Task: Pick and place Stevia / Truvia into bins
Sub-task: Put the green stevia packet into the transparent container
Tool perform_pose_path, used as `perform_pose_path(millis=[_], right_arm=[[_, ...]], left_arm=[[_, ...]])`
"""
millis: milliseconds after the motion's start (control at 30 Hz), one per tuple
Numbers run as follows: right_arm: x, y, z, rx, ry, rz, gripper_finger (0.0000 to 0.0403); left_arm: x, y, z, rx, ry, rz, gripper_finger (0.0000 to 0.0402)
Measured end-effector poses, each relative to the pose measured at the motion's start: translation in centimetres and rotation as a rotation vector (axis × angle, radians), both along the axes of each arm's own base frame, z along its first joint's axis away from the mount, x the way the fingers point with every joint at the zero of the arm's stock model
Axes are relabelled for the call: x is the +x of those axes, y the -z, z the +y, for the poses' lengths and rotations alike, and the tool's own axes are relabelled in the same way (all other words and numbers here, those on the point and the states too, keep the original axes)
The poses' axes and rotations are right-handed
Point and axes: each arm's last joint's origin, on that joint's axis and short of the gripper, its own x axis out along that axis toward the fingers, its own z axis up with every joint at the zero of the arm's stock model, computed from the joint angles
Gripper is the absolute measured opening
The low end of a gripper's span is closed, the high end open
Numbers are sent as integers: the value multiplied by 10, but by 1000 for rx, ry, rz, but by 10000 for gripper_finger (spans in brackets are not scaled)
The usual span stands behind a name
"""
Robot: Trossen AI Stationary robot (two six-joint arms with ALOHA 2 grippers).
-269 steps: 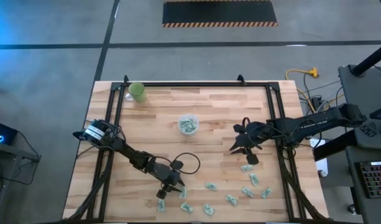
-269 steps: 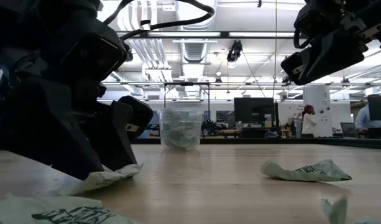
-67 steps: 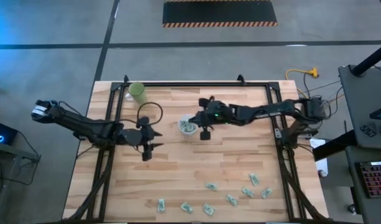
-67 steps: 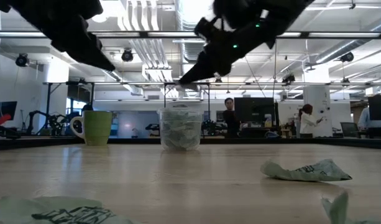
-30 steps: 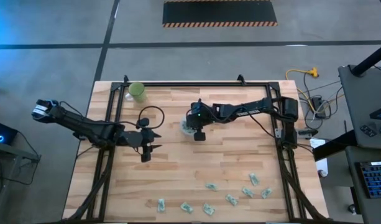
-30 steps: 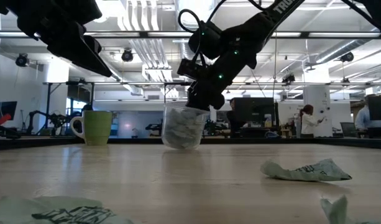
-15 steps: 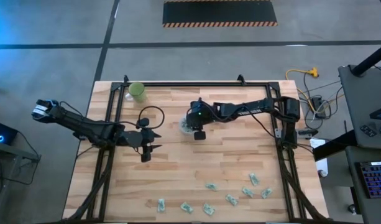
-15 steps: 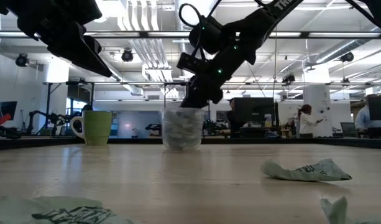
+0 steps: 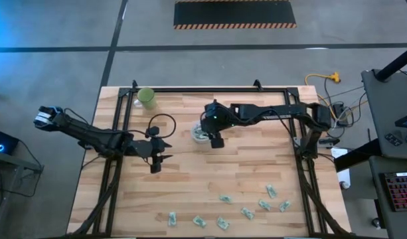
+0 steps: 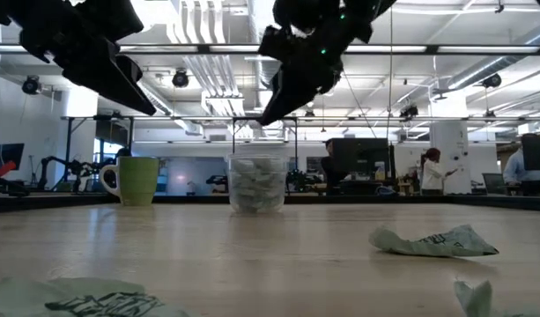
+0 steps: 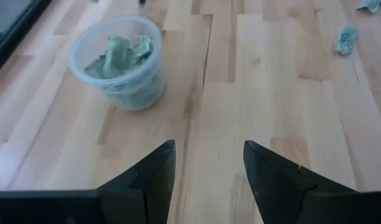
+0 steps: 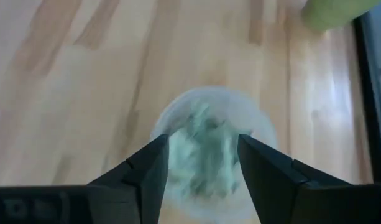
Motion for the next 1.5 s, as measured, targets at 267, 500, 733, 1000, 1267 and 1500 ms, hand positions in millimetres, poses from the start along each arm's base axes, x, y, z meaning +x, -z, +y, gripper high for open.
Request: perform_pose_path(millis=[267, 500, 733, 1000, 1267, 1500], right_arm=[[-38, -12, 44, 167, -212, 143, 172], [-69, -7, 90, 259, -306, 186, 162], [-99, 6, 126, 362, -283, 177, 149], [-123, 25, 152, 388, -253, 72, 134], [-141, 51, 168, 430, -151, 110, 125], [-146, 64, 182, 449, -152, -87, 128]], left_arm=[[4, 10, -11, -163, 120, 12, 173], [21, 26, -47, -240, 298, 7, 173], [43, 48, -89, -304, 437, -24, 173], [66, 67, -128, -367, 518, -53, 173], [104, 79, -131, -88, 461, -124, 173], [117, 78, -124, -56, 436, -117, 173]])
